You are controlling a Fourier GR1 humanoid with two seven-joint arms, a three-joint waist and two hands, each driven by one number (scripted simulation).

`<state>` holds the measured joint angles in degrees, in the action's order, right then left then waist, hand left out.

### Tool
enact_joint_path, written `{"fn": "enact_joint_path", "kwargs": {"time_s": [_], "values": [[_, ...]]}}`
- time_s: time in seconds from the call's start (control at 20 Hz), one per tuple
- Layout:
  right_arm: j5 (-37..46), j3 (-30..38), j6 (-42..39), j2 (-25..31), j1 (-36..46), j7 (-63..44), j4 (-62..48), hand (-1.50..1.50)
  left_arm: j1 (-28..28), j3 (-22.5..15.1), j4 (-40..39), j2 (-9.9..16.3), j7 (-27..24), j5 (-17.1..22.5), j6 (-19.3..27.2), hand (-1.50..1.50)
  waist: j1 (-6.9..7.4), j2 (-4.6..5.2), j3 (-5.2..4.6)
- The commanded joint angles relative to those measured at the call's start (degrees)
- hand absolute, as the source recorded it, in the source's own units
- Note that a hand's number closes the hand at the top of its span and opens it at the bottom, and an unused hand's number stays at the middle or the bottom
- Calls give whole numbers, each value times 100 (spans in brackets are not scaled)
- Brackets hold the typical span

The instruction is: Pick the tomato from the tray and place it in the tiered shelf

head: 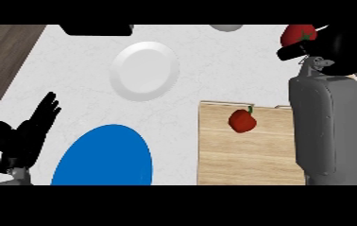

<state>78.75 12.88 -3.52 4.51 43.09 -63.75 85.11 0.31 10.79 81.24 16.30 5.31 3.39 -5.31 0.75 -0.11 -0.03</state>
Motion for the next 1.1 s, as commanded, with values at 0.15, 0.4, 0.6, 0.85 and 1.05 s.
{"fn": "enact_joint_path", "kwargs": {"time_s": [0.15,0.4,0.6,0.85,1.05], "values": [[739,-119,-435,-154,736,-1071,683,150,-53,27,-37,-38,12,-30,24,0,-68,-13,-2],[1077,181,-677,109,1456,-1010,627,150,78,28,320,-22,203,-7,16,0,-38,-13,1],[1378,340,-1348,434,1759,-848,768,150,-43,0,172,-112,226,-81,118,0,-103,-26,-2],[1687,785,-1690,923,2140,-491,-200,150,-5,-38,117,-142,182,-134,106,0,-43,-1,-3],[1823,970,-1636,1071,2255,-240,-685,150,90,62,162,-58,94,-40,-31,0,-13,13,-2]]}}
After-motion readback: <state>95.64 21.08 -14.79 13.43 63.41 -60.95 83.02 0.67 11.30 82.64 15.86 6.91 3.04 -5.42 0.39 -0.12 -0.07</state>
